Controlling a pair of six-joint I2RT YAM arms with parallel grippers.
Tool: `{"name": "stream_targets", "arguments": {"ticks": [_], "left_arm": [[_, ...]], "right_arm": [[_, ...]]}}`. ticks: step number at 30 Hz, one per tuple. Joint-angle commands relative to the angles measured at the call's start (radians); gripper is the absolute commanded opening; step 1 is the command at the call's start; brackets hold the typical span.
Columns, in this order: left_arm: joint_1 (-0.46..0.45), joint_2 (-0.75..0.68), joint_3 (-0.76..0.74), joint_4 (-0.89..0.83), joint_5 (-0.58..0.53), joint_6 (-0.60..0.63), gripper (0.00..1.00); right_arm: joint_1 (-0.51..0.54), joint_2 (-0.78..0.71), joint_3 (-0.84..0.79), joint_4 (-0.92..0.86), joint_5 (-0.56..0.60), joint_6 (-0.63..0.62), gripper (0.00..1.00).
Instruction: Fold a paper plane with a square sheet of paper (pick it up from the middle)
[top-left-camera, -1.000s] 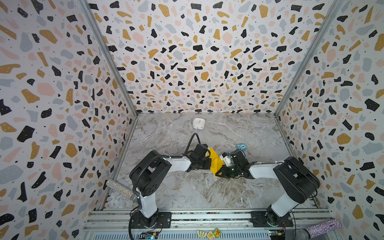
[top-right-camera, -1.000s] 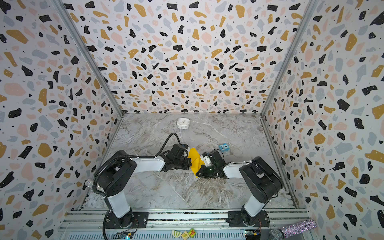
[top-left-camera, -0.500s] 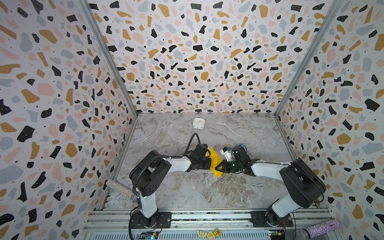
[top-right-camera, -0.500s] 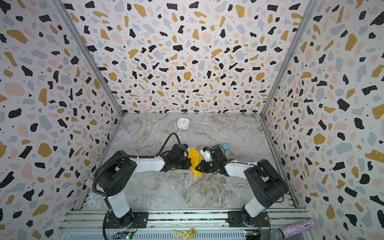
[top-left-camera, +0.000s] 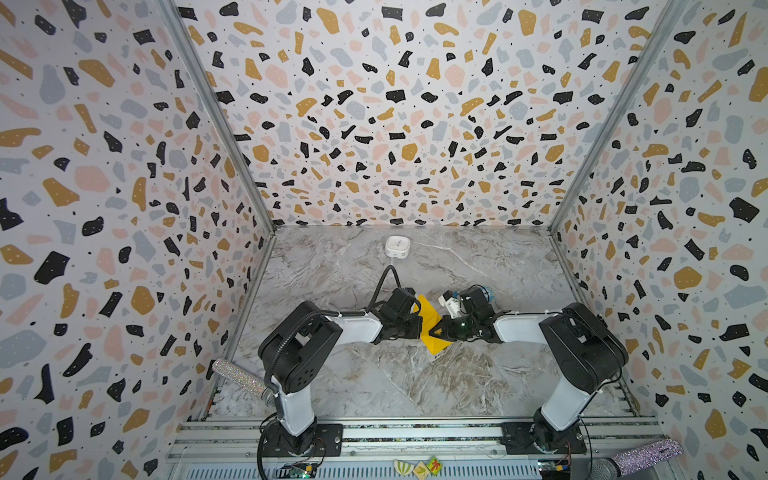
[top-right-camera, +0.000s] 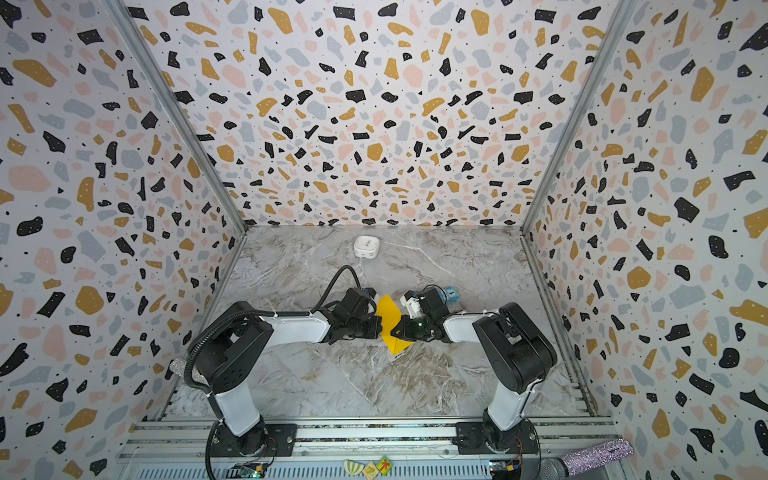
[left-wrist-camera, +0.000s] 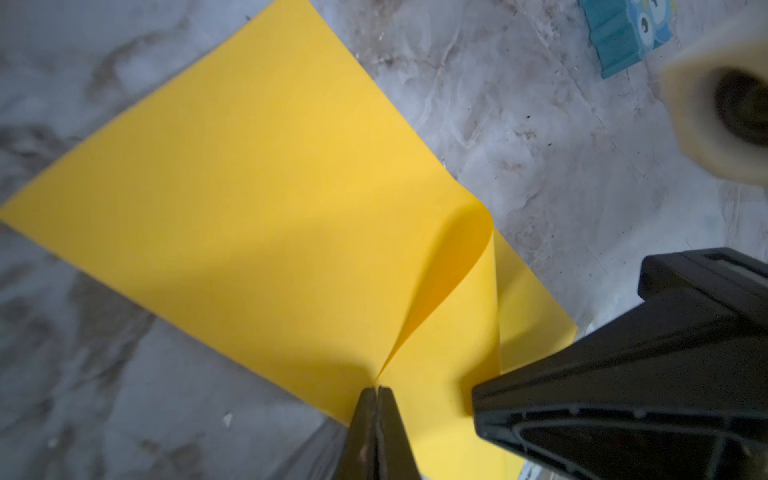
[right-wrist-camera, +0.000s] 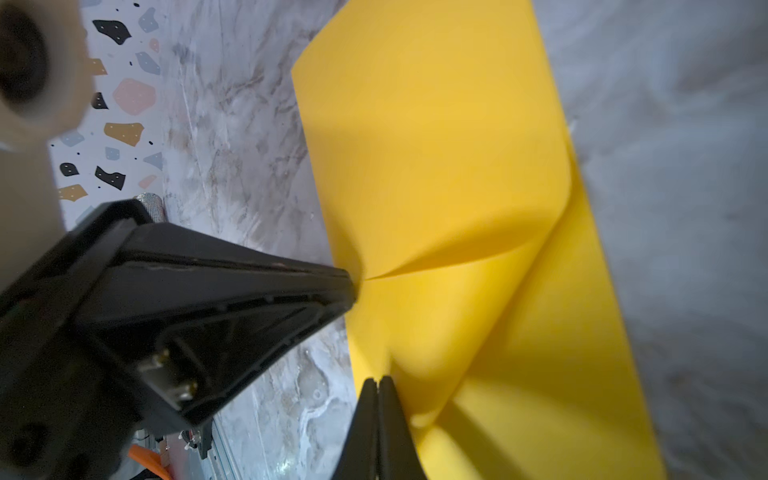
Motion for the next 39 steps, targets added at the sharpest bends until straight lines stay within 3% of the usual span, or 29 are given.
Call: {"name": "stream_targets", "arguments": {"ticks": [1,10,16,25,31,39], "left_arm": [[0.004,0.001,-0.023,-0.1,-0.079,0.02,0.0],[0.004,-0.003,-0.007,-0.11,-0.078,0.029,0.0],[0.002,-0.044,0.033,-0.086,-0.002,0.036,0.0],[-0.064,-0.154,-0.039,0.005,0.01,-0.085,0.03],[-0.106,-0.099,-0.045,0.041,0.033,-0.112,0.03],[-0.105,-0.024,0.001,-0.024,-0.045,-0.073,0.0]], "right_arm": [[-0.015,-0.023,-0.039,0.002,0.001,-0.016,0.06],[-0.025,-0.018,-0.072,0.014,0.001,-0.019,0.06],[-0.025,-0.006,-0.081,0.021,0.008,-0.002,0.06],[-0.009,-0.025,-0.128,0.094,0.006,0.13,0.06],[0.002,-0.045,-0.146,0.134,0.013,0.201,0.06],[0.021,-0.075,-0.166,0.153,0.005,0.26,0.06]]}}
